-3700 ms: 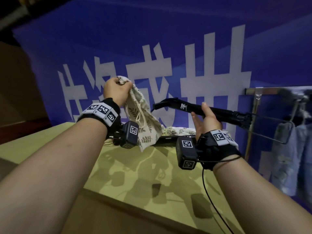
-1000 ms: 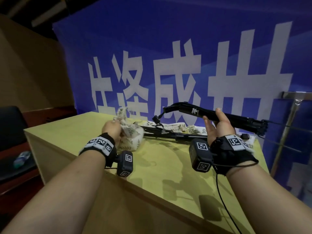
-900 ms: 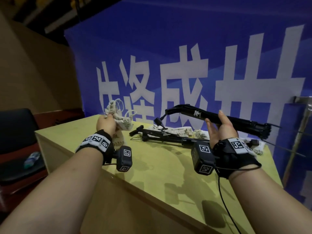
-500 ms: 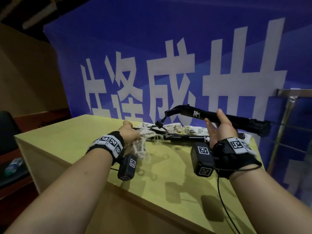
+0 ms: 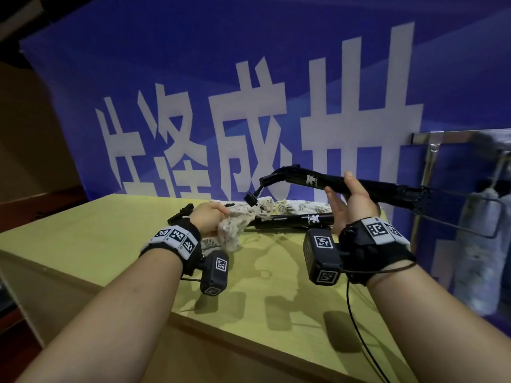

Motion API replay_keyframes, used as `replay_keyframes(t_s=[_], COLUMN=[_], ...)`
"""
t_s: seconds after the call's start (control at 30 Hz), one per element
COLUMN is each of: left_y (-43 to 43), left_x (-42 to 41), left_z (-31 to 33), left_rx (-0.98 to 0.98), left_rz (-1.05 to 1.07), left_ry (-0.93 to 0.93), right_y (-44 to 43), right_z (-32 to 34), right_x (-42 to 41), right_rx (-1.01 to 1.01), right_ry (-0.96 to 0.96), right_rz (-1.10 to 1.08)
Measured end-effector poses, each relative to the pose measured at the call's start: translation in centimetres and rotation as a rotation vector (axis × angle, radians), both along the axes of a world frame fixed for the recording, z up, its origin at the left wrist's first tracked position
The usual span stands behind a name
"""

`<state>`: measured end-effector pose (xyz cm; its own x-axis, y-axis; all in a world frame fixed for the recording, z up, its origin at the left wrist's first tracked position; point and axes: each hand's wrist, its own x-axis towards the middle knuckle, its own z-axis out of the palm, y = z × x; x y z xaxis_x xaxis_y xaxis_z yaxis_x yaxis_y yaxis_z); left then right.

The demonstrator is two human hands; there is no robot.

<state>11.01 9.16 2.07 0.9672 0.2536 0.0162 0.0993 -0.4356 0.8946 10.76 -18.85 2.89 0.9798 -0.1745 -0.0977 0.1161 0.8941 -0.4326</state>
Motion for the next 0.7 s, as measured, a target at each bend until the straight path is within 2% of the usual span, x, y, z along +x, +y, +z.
replay_keyframes(t_s=[0.13, 0.27, 0.4, 0.53, 0.7], left_y=[-0.3, -0.9, -0.8, -0.1, 0.5], left_x=[-0.3, -0.7, -0.7, -1.4, -1.5], left_z=[-0.5, -0.8, -1.2, -1.3, -1.4], left_rx=[0.144, 0.184, 0.072, -0.053, -0.235], left_rz=[-0.021, -0.047, -0.108, -0.080, -0.013], left_ry=[0.021, 0.000, -0.014, -0.068, -0.190], right_y=[-0.3, 0.1, 0.8, 2.5, 5.4], right_z=[-0.2, -0.5, -1.1, -1.6, -4.0], right_x=[-0.4, -0.7, -0.3, 0.5, 1.6], right_rx=[-0.012, -0.042, -0.105, 0.055, 0.006], right_ry=[0.000, 0.047, 0.051, 0.174, 0.221], right_rz=[0.000, 0.012, 0.107, 0.165, 0.323])
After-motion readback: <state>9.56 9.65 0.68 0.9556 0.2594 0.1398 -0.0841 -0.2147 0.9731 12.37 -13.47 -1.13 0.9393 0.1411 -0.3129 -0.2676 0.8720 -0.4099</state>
